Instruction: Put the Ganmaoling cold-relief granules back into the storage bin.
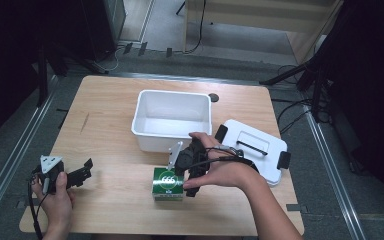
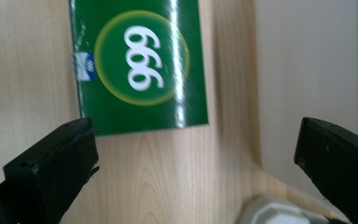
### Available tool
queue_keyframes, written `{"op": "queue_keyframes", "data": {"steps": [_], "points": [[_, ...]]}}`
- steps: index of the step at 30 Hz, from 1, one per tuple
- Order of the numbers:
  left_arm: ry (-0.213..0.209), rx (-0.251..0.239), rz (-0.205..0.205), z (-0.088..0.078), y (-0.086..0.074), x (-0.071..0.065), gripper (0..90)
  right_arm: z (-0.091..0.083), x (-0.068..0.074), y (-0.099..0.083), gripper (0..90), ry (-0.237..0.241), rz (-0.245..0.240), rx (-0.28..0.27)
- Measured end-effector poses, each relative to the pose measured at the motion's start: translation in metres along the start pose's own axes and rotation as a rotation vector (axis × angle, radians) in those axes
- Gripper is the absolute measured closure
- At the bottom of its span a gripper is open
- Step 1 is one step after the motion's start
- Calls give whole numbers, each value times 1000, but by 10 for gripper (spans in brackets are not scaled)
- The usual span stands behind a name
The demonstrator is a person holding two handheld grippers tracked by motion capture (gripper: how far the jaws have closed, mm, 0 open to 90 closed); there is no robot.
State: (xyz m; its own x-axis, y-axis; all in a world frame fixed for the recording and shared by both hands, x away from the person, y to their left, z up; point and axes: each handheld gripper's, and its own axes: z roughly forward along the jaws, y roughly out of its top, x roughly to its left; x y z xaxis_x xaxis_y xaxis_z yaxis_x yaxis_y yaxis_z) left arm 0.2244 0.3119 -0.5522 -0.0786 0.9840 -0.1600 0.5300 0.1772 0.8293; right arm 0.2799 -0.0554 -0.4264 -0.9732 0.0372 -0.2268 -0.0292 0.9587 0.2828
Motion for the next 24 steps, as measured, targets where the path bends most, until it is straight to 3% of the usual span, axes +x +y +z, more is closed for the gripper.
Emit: {"op": "queue_keyframes", "data": {"steps": [8,14,24], "points": [[-1,0,3,0,0,0,0,17,9,14,0,50,-43,-3],[1,0,6,0,0,-1,0,31,14,19,0,90,-50,-1],[-2,4,4,0,0,0,0,49,15,20,0,101,-59,18]]}}
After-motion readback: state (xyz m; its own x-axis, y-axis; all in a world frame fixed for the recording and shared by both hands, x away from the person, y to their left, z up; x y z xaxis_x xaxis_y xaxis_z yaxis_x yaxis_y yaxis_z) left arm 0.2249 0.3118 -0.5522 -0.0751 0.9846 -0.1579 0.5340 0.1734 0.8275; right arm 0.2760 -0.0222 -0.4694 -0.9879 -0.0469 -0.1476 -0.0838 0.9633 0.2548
